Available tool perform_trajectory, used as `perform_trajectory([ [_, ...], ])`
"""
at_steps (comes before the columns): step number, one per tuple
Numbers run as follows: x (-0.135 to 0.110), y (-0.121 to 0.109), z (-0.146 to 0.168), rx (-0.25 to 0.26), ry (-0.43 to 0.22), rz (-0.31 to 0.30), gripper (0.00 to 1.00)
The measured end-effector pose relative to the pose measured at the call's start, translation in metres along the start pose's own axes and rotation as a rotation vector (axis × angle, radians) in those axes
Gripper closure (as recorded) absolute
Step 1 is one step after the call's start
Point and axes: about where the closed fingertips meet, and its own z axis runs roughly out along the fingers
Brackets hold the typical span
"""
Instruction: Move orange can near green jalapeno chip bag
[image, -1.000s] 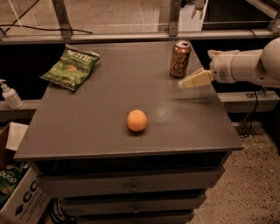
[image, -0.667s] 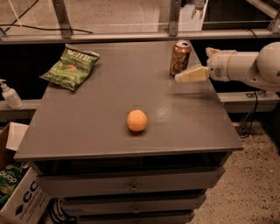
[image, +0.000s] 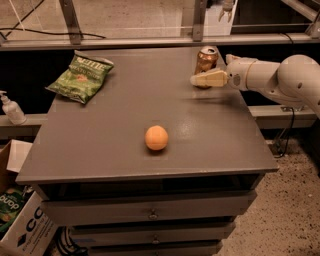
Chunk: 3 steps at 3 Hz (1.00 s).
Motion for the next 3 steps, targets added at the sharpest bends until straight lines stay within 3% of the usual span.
perform_trajectory([
  [1, 0.001, 0.001, 0.012, -0.018, -0.028, 0.034, 0.15],
  [3, -0.008, 0.018, 0.026, -0.087, -0.053, 0.044, 0.62],
])
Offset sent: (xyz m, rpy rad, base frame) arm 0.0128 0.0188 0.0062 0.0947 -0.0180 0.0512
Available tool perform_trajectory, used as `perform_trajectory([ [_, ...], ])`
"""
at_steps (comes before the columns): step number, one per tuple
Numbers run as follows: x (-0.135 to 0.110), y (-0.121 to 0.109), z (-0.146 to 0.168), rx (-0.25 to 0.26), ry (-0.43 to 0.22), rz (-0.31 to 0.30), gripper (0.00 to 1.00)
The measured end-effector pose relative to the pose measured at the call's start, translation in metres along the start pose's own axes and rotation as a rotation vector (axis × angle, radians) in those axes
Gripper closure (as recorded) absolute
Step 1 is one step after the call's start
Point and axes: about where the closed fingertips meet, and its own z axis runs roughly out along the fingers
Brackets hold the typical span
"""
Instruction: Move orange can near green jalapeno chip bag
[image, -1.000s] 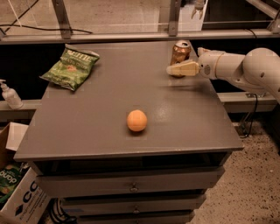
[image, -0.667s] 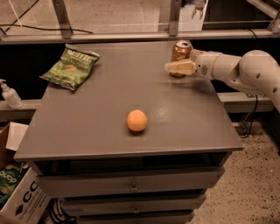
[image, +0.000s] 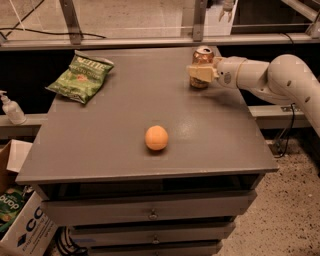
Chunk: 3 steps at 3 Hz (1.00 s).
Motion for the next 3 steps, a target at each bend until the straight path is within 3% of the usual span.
perform_trajectory([
  [1, -0.005, 0.026, 0.016, -0.08, 0.002, 0.019, 0.85],
  [2, -0.013, 0.054, 0.036, -0.16, -0.001, 0.023, 1.0],
  [3, -0.025, 0.089, 0.054, -0.232, 0.017, -0.001, 1.0],
])
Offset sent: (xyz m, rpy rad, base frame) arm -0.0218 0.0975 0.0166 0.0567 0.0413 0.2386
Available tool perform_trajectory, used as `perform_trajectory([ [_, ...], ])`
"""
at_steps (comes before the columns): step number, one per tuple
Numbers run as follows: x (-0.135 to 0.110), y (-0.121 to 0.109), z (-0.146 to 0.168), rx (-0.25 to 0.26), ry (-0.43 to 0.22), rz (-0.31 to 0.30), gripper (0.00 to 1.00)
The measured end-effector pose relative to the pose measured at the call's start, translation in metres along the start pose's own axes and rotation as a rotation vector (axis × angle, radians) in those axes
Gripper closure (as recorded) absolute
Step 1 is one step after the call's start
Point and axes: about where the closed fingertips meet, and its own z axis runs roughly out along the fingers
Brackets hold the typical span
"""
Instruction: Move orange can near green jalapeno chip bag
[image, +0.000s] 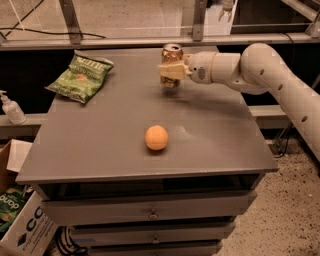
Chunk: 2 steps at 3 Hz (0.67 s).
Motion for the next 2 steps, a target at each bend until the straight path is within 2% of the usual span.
perform_trajectory([
  [1, 0.0, 0.0, 0.0, 0.0, 0.0, 0.0, 1.0],
  [2, -0.003, 0.009, 0.024, -0.042, -0.014, -0.032, 1.0],
])
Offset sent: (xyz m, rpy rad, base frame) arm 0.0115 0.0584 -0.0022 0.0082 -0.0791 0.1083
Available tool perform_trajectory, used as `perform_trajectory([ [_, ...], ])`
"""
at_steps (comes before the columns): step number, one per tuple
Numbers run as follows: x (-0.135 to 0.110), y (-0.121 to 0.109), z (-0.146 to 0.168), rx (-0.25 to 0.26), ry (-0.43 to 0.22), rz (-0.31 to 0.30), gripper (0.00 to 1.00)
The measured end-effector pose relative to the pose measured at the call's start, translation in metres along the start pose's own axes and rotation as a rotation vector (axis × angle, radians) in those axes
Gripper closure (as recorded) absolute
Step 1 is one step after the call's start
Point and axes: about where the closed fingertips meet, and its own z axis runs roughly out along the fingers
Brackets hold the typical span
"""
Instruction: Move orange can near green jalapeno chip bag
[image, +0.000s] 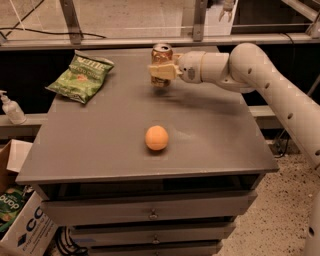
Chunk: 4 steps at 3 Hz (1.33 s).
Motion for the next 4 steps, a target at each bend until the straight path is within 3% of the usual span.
perform_trajectory([
  [2, -0.006, 0.015, 0.073, -0.091, -0.012, -0.101, 1.0],
  [4, -0.002, 0.045, 0.128, -0.171, 0.039, -0.194, 1.0],
])
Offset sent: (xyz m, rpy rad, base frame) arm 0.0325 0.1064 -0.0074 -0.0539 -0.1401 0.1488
